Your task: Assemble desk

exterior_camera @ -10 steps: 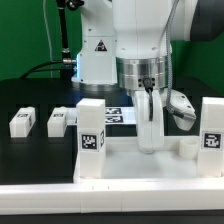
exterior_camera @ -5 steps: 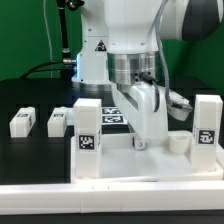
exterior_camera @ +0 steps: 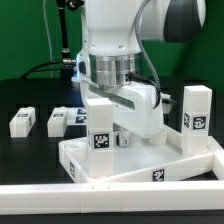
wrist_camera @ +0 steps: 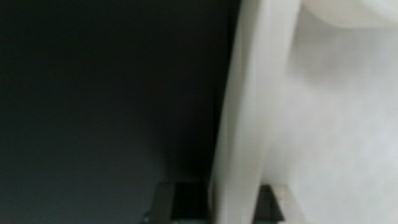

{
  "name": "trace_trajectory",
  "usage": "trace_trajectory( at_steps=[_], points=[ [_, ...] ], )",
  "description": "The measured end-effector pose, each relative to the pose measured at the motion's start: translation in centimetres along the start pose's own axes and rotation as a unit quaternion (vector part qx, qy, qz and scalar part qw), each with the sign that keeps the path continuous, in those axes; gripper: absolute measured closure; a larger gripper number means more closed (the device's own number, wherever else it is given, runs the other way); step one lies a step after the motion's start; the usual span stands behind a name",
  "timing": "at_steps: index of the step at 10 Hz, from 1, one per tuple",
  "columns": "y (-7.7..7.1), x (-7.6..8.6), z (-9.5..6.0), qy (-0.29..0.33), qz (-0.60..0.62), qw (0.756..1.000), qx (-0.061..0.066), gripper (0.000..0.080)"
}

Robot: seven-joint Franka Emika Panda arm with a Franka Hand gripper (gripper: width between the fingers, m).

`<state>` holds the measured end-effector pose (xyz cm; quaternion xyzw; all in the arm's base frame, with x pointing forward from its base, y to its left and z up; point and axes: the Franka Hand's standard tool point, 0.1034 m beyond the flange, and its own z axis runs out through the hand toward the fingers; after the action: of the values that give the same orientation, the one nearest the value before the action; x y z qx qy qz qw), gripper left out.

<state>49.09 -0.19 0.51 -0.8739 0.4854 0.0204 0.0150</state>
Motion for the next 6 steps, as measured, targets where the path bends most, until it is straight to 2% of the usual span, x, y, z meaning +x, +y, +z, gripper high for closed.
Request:
trace_trajectory(
  at_steps=[2,3,6],
  points=[
    [1.4,1.2,-0.2,-0.018,-0.117,0.993,-0.022,0.0727],
    [1.6,2.1,-0.5,-0.012,-0.195,0.98,-0.025,0.0727],
    [1.5,2.5,-0.6,-0.011,-0.295,0.955,-0.025,0.0732]
  ],
)
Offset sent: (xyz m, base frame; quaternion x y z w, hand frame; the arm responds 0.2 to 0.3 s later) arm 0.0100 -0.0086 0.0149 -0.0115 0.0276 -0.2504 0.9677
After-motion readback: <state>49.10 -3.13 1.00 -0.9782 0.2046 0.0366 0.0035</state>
